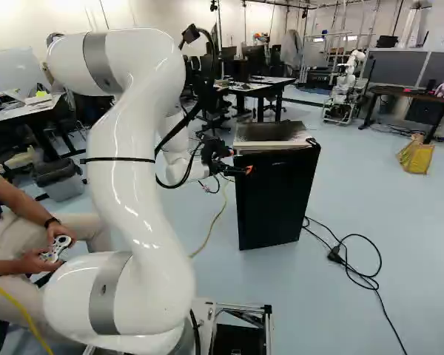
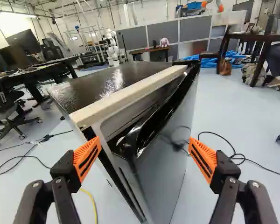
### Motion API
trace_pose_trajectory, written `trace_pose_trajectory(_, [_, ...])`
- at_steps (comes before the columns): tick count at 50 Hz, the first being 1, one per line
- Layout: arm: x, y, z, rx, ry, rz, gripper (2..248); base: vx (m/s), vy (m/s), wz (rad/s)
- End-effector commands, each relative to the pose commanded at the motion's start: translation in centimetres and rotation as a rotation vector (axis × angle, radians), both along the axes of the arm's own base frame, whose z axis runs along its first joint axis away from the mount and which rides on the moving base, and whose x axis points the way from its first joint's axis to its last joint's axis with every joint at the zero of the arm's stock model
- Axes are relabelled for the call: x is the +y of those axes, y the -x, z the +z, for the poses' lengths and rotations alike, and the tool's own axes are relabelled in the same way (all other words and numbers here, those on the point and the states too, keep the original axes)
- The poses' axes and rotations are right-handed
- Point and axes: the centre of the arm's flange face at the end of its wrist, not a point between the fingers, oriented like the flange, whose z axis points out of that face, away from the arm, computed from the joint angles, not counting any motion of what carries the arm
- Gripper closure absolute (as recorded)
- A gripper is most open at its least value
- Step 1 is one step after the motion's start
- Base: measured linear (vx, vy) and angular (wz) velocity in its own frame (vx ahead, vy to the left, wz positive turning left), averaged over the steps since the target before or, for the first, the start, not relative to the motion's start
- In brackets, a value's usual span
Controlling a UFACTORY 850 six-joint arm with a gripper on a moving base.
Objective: Grab a drink from the fridge
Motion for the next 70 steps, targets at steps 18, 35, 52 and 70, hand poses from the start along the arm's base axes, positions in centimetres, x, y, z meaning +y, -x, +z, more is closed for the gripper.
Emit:
trace_pose_trajectory(18, [0.0,-0.1,-1.5,0.025,0.003,0.000,3,0.000,0.000,0.000])
trace_pose_trajectory(35, [0.0,0.0,-1.6,0.024,0.005,-0.005,3,0.000,0.000,0.000])
trace_pose_trajectory(52, [-0.1,0.7,-1.4,0.026,0.010,-0.018,3,0.000,0.000,0.000])
trace_pose_trajectory(70, [-0.3,1.9,-1.2,0.032,0.017,-0.032,3,0.000,0.000,0.000])
